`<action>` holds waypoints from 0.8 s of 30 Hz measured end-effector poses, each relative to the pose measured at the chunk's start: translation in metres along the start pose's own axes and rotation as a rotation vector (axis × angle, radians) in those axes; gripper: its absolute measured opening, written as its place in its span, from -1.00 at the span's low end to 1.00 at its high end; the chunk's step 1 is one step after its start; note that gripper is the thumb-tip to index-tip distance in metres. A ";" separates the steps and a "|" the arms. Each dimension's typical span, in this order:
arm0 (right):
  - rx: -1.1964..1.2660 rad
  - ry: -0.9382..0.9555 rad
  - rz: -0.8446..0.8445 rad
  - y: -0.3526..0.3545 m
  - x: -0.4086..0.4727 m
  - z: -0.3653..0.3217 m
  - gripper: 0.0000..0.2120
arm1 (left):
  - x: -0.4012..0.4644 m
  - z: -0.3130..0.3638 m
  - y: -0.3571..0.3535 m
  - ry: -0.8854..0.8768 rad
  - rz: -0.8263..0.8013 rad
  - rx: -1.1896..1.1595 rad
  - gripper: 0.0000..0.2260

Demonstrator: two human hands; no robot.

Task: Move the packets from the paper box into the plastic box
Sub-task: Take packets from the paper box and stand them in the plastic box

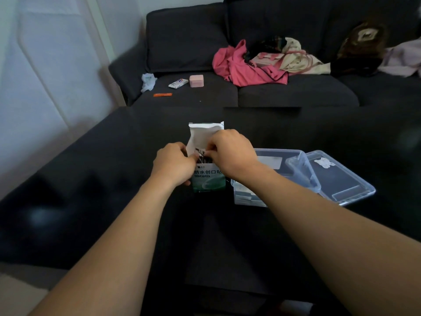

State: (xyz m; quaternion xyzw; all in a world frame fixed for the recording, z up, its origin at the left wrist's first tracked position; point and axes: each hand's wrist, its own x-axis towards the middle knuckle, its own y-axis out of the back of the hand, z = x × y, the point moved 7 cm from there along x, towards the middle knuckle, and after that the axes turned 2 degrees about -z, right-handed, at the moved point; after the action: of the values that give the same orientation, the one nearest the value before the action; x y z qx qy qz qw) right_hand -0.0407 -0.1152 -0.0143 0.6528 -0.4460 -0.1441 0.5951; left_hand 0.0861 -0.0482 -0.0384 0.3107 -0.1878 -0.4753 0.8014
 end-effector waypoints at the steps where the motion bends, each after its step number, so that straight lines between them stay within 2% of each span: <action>1: -0.001 -0.001 0.021 0.003 0.000 0.000 -0.94 | 0.001 0.000 0.000 -0.007 0.008 0.006 -0.83; 10: 0.036 0.043 0.115 0.048 0.002 -0.003 -0.87 | 0.001 0.004 0.004 -0.022 0.039 0.087 -0.85; 13: 0.144 0.027 0.140 0.056 0.003 0.003 -0.89 | 0.001 0.005 0.005 -0.053 0.051 0.114 -0.82; 15: 0.207 0.015 0.137 0.056 0.002 0.006 -0.90 | 0.000 0.006 0.008 -0.084 0.099 0.059 -0.69; 18: 0.265 0.023 0.131 0.053 0.001 0.010 -0.92 | -0.006 0.018 0.015 -0.244 0.200 -0.004 -0.43; 20: 0.289 0.040 0.122 0.053 0.000 0.010 -0.93 | -0.009 0.028 0.017 -0.332 0.211 -0.019 -0.45; 24: 0.380 0.062 0.081 0.055 -0.002 0.010 -0.92 | -0.001 0.030 0.014 -0.366 0.142 -0.001 -0.55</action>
State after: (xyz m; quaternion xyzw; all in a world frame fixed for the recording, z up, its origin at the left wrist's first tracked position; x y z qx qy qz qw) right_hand -0.0711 -0.1141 0.0321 0.7390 -0.4725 -0.0132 0.4801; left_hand 0.0768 -0.0518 -0.0072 0.2045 -0.3515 -0.4664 0.7855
